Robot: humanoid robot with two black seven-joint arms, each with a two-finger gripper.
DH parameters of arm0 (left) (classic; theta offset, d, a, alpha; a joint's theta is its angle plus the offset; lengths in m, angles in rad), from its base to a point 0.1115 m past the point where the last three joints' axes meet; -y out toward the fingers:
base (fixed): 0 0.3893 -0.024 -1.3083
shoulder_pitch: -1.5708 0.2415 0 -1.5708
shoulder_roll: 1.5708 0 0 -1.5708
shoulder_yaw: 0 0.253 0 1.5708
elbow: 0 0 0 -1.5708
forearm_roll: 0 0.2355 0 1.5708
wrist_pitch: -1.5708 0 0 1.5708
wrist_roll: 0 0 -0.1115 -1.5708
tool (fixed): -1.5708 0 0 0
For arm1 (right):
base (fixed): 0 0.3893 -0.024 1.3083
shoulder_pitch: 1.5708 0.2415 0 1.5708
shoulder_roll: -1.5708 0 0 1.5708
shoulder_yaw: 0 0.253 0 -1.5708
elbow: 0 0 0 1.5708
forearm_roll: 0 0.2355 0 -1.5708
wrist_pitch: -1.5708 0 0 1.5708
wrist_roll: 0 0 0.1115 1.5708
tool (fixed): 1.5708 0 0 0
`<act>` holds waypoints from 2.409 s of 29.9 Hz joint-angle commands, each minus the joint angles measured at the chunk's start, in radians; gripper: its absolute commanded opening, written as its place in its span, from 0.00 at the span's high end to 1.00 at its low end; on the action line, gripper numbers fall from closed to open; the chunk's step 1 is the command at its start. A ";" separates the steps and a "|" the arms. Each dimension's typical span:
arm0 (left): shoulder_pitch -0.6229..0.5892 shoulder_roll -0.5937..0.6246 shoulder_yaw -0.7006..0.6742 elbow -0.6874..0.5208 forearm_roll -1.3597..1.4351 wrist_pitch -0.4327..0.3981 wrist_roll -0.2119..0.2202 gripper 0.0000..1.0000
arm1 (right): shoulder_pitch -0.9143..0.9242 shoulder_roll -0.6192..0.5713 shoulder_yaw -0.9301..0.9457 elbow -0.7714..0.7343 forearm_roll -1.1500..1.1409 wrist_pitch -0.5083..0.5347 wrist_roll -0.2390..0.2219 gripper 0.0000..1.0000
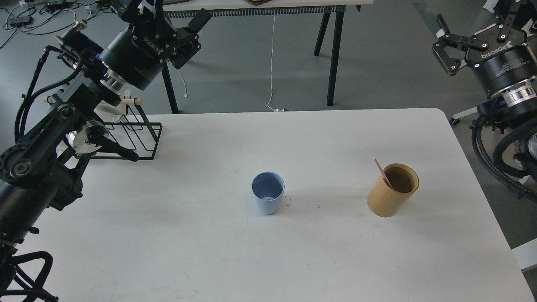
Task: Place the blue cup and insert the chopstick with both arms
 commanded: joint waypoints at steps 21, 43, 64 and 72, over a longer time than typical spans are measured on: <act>0.051 -0.045 -0.023 0.018 0.010 0.000 0.007 0.01 | 0.030 -0.189 -0.077 0.075 -1.097 -0.255 0.013 0.00; 0.056 -0.085 0.008 0.058 0.043 0.000 0.007 0.01 | 0.069 -0.496 -0.259 0.295 -2.098 -0.298 0.169 0.00; 0.059 -0.117 0.036 0.100 0.056 0.000 0.006 0.01 | 0.067 -0.350 -0.469 0.193 -2.474 -0.524 0.225 0.00; 0.059 -0.117 0.037 0.106 0.055 0.000 0.006 0.01 | 0.069 -0.275 -0.476 0.130 -2.488 -0.536 0.225 0.00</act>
